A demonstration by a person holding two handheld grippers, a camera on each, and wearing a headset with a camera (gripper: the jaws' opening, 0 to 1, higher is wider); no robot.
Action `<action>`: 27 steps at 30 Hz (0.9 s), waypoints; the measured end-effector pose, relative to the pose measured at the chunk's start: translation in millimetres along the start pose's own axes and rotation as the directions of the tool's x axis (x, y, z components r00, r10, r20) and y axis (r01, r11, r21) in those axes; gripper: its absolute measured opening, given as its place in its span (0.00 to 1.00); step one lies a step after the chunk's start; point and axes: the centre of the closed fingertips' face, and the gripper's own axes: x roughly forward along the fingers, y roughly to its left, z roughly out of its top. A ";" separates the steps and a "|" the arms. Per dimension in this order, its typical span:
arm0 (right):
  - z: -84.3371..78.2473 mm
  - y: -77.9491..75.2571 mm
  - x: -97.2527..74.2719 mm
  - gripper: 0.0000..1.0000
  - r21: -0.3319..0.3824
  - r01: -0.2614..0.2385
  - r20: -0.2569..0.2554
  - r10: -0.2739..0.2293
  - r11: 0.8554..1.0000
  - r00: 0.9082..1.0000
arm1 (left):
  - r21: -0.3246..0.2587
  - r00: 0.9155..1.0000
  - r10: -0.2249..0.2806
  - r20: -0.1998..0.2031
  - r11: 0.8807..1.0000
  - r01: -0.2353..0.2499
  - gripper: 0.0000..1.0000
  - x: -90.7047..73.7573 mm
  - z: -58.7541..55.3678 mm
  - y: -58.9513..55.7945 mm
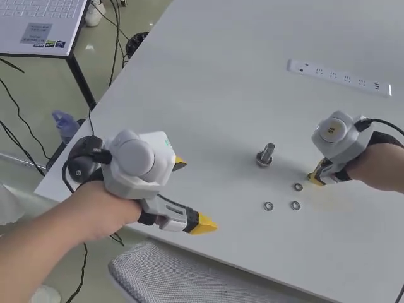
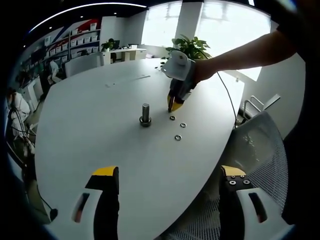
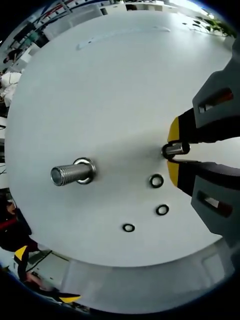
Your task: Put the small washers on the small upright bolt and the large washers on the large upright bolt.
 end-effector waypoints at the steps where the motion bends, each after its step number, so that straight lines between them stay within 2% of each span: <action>1: -0.1 0.1 -0.1 0.13 0.000 0.000 0.001 0.000 1.000 1.000 | 0.001 1.000 0.001 0.000 1.000 -0.001 0.82 -0.5 0.2 -0.2; 24: 1.4 -1.1 2.1 0.14 -0.001 0.007 0.008 -0.007 1.000 1.000 | 0.002 1.000 0.008 0.002 1.000 -0.008 0.82 -4.0 0.0 -4.0; 27: -1.0 -2.4 3.4 0.20 0.029 0.000 -0.002 0.000 1.000 1.000 | 0.000 1.000 0.009 0.002 1.000 -0.009 0.82 -4.3 0.0 -4.2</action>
